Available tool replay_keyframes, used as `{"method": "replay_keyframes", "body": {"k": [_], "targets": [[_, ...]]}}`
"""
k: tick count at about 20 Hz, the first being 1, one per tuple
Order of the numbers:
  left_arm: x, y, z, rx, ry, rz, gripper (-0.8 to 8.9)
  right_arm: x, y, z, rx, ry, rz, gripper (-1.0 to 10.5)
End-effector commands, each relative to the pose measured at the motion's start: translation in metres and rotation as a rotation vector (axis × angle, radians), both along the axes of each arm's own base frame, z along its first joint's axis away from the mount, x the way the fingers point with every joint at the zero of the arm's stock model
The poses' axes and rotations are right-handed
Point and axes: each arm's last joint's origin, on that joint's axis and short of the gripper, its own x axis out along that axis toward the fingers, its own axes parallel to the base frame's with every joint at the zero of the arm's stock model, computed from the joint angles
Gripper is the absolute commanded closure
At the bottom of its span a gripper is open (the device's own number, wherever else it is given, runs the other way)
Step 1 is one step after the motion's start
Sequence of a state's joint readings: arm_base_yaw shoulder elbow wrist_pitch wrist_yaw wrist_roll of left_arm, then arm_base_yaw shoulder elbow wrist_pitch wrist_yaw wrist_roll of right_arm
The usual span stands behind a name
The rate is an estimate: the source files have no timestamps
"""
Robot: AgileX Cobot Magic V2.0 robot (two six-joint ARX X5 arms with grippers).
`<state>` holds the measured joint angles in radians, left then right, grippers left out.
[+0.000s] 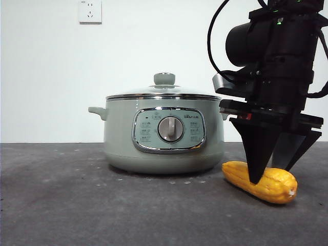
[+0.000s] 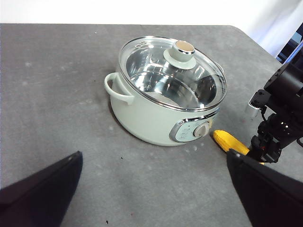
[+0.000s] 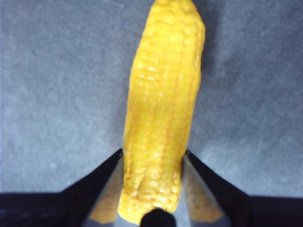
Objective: Pick up the corn,open the lid,put the corn in the pot,close the lid
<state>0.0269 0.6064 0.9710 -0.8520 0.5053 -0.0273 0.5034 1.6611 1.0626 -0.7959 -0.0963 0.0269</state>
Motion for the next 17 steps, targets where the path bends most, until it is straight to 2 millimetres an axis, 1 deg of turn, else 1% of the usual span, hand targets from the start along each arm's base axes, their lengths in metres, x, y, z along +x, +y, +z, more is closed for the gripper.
{"method": "replay_keyframes", "body": {"k": [1, 3, 5, 7, 10, 13, 16, 17], "targets": [[0.000, 0.000, 0.002, 0.001, -0.008, -0.003, 1.50, 0.001, 0.001, -0.001, 0.004, -0.011, -0.005, 9.6], [0.003, 0.000, 0.001, 0.001, -0.003, -0.004, 1.53, -0.001, 0.000, 0.005, 0.006, -0.018, 0.004, 9.6], [0.006, -0.001, 0.001, 0.001, 0.001, -0.017, 1.53, -0.008, -0.004, 0.020, 0.017, -0.040, 0.009, 9.6], [0.012, -0.004, 0.001, 0.001, -0.001, -0.039, 1.53, -0.020, -0.011, 0.042, 0.041, -0.086, 0.013, 9.6], [0.027, -0.008, 0.002, 0.001, -0.016, -0.074, 1.53, -0.045, -0.024, 0.083, 0.107, -0.208, 0.011, 9.6], [0.048, -0.016, 0.005, 0.000, -0.045, -0.123, 1.54, -0.073, -0.040, 0.119, 0.186, -0.345, 0.001, 9.6], [0.079, -0.032, 0.011, 0.002, -0.037, -0.191, 1.54, -0.099, -0.054, 0.143, 0.257, -0.454, -0.021, 9.6], [0.089, -0.038, 0.013, 0.009, -0.029, -0.207, 1.54, -0.106, -0.058, 0.148, 0.274, -0.477, -0.026, 9.6]]}}
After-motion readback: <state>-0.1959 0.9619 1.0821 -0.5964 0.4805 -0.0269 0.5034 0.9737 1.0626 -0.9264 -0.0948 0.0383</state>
